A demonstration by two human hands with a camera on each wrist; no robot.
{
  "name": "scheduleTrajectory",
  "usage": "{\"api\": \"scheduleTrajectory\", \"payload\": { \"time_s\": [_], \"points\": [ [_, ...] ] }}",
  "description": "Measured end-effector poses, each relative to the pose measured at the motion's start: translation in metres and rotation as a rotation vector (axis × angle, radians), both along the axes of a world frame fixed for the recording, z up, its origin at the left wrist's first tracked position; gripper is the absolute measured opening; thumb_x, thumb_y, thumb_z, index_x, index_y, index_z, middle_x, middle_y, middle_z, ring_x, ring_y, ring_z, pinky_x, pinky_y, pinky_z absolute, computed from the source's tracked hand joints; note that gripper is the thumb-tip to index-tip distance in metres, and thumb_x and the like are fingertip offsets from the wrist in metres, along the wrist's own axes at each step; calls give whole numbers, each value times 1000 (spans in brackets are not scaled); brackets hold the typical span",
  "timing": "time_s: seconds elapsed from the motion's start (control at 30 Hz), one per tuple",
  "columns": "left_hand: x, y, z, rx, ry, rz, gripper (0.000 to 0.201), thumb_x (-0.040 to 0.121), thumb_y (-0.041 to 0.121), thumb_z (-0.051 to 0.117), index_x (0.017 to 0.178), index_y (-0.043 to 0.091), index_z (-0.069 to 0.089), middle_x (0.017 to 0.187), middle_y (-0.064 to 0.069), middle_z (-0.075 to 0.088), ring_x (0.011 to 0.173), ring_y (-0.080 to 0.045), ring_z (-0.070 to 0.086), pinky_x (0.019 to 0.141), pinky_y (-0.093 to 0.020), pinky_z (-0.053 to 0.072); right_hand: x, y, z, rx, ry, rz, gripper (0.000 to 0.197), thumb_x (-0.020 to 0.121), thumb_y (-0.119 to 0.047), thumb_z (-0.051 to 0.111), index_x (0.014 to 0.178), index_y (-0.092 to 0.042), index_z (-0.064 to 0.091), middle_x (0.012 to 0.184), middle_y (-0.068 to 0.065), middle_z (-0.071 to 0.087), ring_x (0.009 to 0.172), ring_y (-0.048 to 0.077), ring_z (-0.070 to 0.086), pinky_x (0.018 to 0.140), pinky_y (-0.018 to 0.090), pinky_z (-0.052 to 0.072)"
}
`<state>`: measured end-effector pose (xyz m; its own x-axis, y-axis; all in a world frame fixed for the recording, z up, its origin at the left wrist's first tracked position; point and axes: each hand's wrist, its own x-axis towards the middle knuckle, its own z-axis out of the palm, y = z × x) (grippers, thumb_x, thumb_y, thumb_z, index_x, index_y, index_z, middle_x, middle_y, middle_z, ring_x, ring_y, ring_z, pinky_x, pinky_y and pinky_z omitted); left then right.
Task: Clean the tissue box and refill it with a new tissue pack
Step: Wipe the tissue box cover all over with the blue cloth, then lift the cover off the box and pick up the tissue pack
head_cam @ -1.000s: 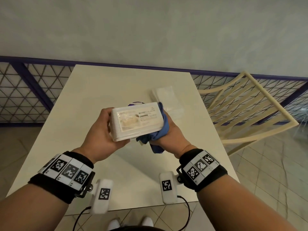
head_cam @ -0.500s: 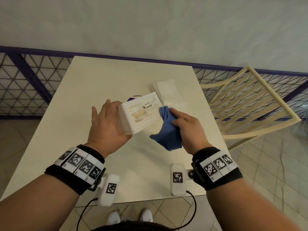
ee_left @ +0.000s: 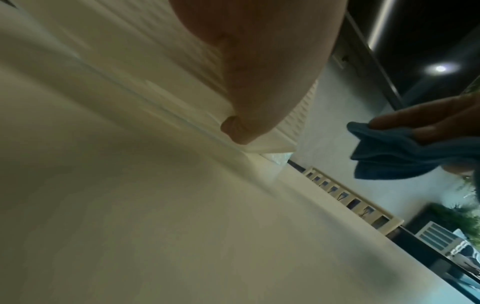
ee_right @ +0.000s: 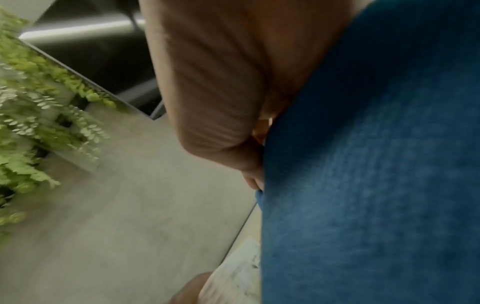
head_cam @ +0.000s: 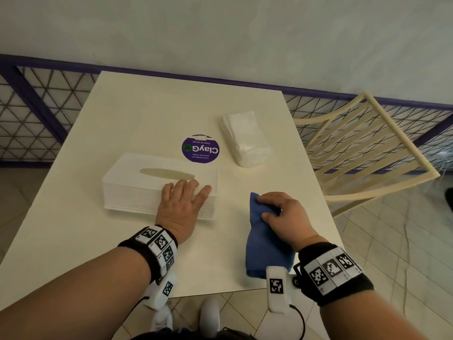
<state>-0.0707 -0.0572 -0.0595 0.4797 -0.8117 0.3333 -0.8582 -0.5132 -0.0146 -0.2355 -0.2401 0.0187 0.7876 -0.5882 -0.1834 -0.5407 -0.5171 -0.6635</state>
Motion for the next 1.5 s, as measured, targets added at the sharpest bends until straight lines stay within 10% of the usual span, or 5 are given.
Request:
{"api": "scheduleTrajectory", "payload": {
  "time_s": [0.37,0.57,0.8,1.1,1.5],
  "points": [
    [-9,-32,-9,164,164,-68,73,70,13,72,136,19,41,129,-12,57,116,-33,55,96,-48,42,44,-18,-71,-162,615,124,69,91,-15,50,149,-18,12,159,9,3,142,32,22,109,39,35],
    [-12,-29,-5,332,275,100,76,92,46,46,149,36,-3,160,-2,3,145,-34,-6,106,-61,-17,41,-13,-93,-118,655,114,84,87,-12,52,150,-17,-4,159,7,-11,146,34,-6,118,48,17],
    [0,-36,14,339,363,48,88,87,51,51,148,36,-11,160,0,-2,146,-31,-7,109,-59,-14,59,-30,-73,-108,647,101,86,82,-21,59,149,-19,6,157,12,4,144,37,10,113,50,28],
    [20,63,-9,-28,265,-63,32,78,35,46,99,22,66,91,4,64,80,-21,62,78,-34,28,113,37,-4,-226,93,307,55,83,-16,59,136,-21,46,138,3,49,126,23,44,107,38,37],
    [20,57,-41,210,366,90,49,82,45,38,121,21,55,116,5,58,96,-20,58,74,-39,44,179,67,-38,-388,410,616,84,79,-35,68,147,-23,18,128,12,50,121,34,45,106,47,35]
  ]
}}
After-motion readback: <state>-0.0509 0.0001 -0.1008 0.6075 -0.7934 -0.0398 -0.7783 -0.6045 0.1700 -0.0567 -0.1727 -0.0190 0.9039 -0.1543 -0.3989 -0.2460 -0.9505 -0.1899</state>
